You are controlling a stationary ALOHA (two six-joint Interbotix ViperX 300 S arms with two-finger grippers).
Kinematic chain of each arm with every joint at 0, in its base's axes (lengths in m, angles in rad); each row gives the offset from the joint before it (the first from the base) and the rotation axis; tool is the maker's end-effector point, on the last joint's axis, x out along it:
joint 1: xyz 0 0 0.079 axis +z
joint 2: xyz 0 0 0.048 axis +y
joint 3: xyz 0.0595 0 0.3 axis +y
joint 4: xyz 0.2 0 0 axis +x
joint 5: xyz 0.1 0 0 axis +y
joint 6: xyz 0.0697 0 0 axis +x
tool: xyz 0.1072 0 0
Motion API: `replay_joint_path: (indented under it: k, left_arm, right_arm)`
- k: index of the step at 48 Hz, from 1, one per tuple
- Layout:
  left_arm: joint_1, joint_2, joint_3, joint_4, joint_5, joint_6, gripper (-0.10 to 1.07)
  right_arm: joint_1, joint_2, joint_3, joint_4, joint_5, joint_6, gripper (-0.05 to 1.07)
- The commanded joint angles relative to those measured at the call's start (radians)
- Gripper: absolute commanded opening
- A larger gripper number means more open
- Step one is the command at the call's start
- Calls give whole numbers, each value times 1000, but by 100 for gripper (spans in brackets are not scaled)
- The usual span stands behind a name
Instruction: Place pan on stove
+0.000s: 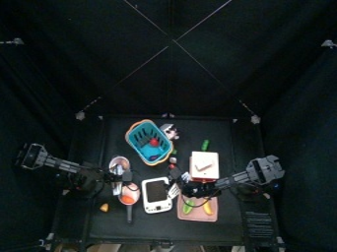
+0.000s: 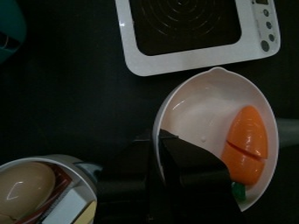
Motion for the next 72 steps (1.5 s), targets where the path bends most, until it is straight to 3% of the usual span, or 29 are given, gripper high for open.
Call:
replay_joint_path:
  k: [1, 17, 26, 38, 51, 72]
  left_arm:
    - [0, -3, -20, -8, -25, -3, 48]
    - [0, 8, -110, -181, -92, -8, 48]
    - [18, 80, -161, -192, -153, -8, 48]
    - [87, 250, -253, -192, -201, -8, 48]
    - [107, 377, -318, -190, -218, -6, 48]
    - [147, 463, -367, -190, -207, -8, 48]
  right_arm:
    - [-3, -41, -9, 5, 3, -2, 92]
    - [8, -87, 25, 9, 23, 8, 92]
    - [8, -92, 37, 25, 32, 6, 92]
    - [12, -104, 40, 29, 49, -2, 92]
    - [32, -130, 77, 58, 81, -2, 92]
    - [46, -130, 107, 91, 81, 5, 92]
